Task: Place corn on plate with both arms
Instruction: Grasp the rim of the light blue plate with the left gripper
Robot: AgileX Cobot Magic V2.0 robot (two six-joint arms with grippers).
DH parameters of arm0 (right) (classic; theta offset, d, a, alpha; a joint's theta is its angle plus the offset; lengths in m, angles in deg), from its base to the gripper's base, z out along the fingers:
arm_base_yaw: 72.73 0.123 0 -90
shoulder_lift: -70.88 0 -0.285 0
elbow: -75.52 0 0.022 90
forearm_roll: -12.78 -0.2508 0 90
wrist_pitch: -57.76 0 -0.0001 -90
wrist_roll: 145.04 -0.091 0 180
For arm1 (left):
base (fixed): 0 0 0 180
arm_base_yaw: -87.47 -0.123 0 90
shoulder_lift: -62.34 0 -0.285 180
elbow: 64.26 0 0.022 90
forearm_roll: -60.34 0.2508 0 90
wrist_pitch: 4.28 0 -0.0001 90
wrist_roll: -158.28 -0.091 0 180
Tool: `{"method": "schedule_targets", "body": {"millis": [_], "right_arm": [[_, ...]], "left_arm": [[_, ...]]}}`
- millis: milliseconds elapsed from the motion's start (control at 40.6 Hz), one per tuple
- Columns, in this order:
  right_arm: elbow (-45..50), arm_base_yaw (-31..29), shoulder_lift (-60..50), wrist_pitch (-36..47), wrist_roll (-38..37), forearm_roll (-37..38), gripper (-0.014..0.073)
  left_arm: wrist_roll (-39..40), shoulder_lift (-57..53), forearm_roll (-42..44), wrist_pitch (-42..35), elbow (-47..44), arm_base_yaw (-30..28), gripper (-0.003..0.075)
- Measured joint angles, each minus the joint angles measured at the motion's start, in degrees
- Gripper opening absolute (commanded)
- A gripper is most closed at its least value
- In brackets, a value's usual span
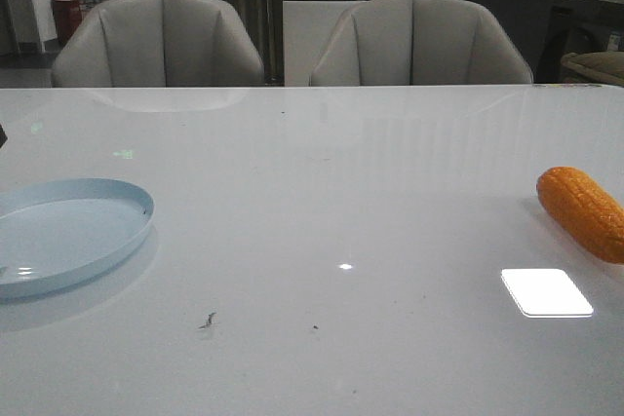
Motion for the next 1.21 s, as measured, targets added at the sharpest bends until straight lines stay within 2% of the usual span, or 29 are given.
{"method": "schedule_targets", "body": {"millis": [345,764,1035,1208], "right_arm": [[0.0,0.0,0.0,0.0,0.0,0.0,0.0553],[0.0,0.0,0.0,0.0,0.0,0.1,0.0553],[0.0,0.0,0.0,0.0,0.0,0.1,0.0553],[0.0,0.0,0.0,0.0,0.0,0.1,0.0553]], "left_arm": [[0.0,0.0,0.0,-0.8,0.0,0.0,0.0332],[0.0,0.0,-2.01,-0.59,0.0,0.0,0.0087],[0.0,0.0,-2.14,0.11,0.41,0.0,0.009],[0.0,0.0,-2.14,5.4,3.92,0.0,0.009]]}}
